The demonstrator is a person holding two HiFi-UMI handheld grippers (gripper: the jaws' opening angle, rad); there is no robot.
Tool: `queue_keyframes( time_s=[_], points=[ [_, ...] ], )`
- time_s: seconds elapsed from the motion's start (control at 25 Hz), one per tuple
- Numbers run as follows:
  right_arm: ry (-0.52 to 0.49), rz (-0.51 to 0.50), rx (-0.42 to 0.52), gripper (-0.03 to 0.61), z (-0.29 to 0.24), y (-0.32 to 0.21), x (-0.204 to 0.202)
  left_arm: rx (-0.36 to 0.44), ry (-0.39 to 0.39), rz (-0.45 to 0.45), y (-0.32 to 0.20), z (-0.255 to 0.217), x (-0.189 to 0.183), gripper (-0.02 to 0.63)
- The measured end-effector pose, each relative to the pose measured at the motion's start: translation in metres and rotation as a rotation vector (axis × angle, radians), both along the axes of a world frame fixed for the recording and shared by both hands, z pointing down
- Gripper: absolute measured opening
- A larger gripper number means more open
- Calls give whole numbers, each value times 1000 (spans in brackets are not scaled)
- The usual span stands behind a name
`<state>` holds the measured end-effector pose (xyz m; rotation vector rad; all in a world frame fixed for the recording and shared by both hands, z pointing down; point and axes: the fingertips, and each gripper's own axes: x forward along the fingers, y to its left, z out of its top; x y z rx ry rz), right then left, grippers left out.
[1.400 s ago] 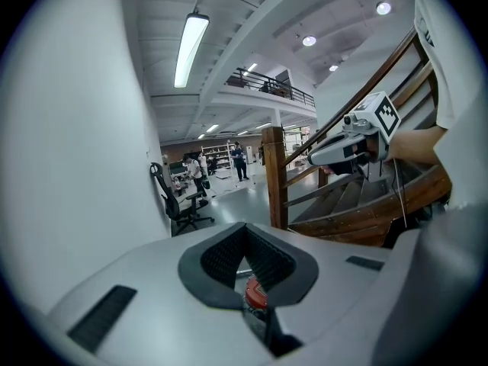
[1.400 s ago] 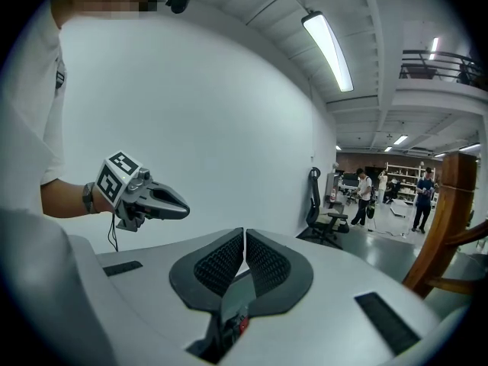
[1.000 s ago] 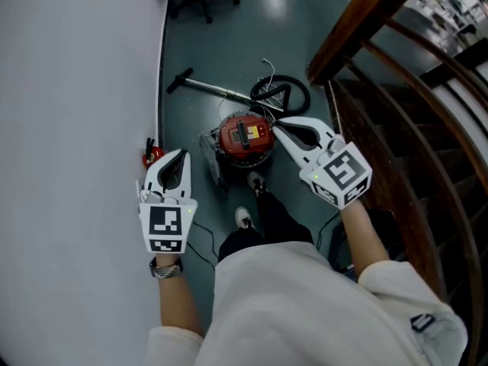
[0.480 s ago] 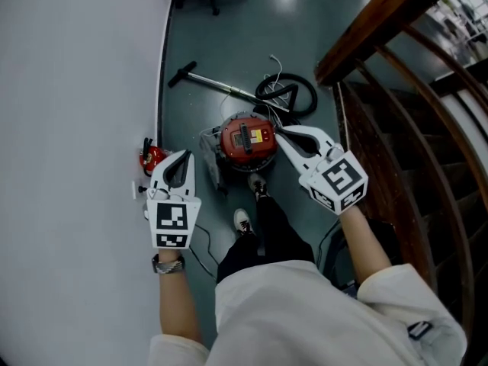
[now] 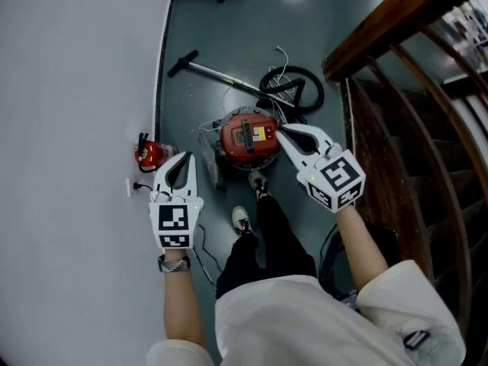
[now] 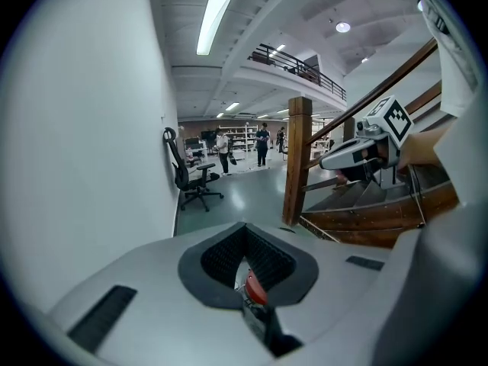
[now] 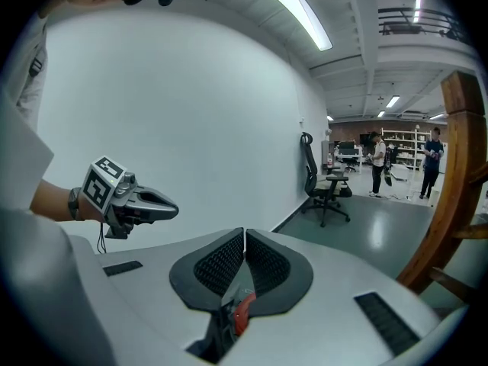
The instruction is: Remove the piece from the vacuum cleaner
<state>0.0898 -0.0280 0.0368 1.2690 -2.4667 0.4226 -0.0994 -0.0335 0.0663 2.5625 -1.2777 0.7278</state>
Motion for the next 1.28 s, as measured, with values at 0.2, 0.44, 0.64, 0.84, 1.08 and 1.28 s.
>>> queue_keyframes(
  time_s=[0.2,0.44,0.64,0.84,1.08,1.28],
  points=[
    [-15,7,-18,29,25,-5,0,-12,9,-9,-1,23,3,0],
    [-52,33,-54,29,68,-5,1,-42,36,-39,-5,60,3,2],
    [-61,39,-89,29,94,-8,1,-62,41,-30,-7,87,9,0],
    [-63,11,-117,29,120,-12,-8,-97,30,-55,-8,116,6,0],
    [-60,-15,-157,29,152,-13,-11,-129,24,-67,-6,146,10,1],
    [-57,-7,-202,29,185,-13,-6,-174,6,-71,-2,179,11,1]
  ],
)
